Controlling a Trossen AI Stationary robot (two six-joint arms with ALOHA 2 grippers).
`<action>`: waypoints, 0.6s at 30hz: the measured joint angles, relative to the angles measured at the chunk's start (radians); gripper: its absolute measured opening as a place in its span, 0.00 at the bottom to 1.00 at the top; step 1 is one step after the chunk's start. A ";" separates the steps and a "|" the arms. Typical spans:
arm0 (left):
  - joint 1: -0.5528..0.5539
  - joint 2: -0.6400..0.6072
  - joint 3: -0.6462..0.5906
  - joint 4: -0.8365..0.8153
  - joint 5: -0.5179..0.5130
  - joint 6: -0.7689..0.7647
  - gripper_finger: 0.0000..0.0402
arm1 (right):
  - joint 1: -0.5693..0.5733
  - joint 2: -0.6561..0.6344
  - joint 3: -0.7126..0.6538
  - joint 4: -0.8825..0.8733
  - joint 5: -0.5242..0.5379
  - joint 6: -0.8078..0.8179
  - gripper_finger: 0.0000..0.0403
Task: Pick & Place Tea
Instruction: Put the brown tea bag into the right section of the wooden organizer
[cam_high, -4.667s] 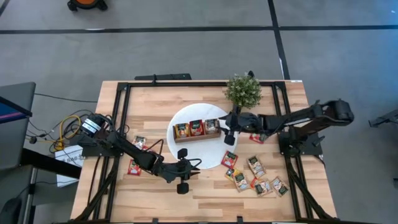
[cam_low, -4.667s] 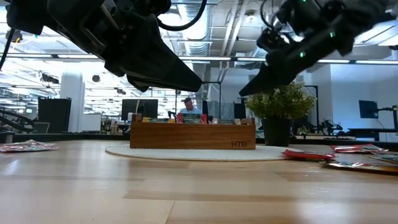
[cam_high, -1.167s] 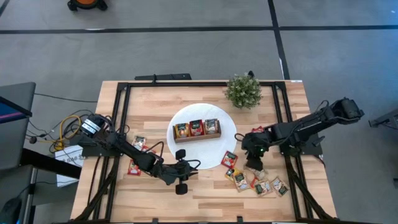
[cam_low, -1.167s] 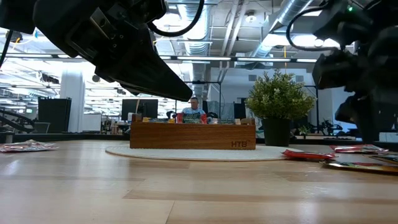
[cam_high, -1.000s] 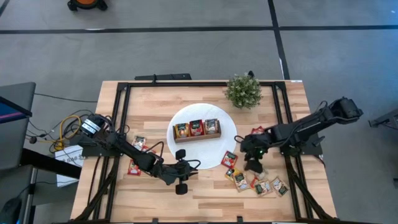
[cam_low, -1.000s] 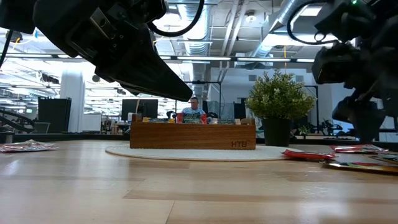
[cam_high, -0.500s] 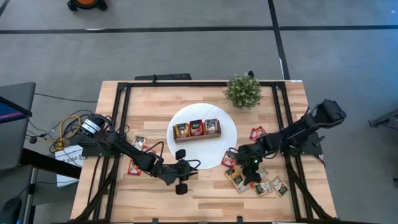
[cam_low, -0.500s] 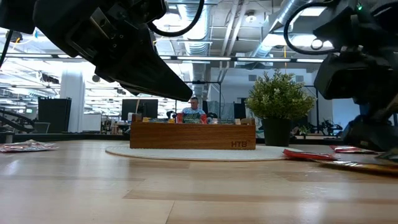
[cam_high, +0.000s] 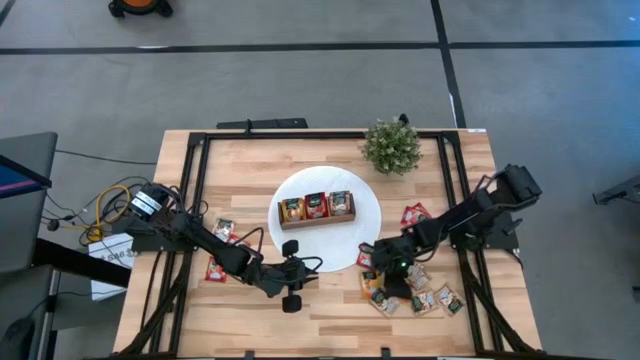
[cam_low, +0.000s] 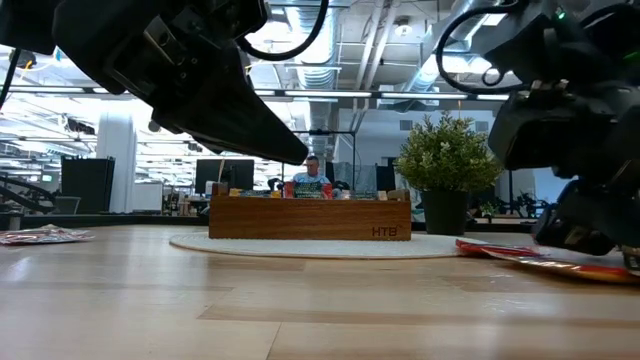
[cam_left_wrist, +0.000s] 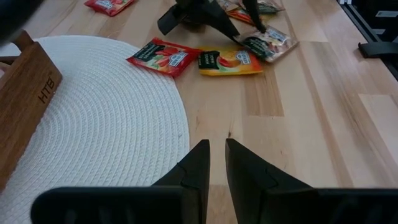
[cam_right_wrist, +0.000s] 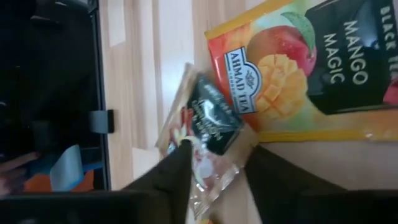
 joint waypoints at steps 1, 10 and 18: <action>0.000 0.000 0.000 -0.001 0.000 -0.001 0.10 | 0.000 0.013 0.004 0.001 0.003 0.000 0.27; 0.000 0.000 0.000 -0.012 0.000 -0.002 0.10 | 0.017 -0.060 0.033 -0.001 0.062 -0.003 0.02; 0.000 0.000 0.000 -0.015 0.000 -0.014 0.10 | 0.007 -0.324 0.035 0.013 0.464 -0.133 0.00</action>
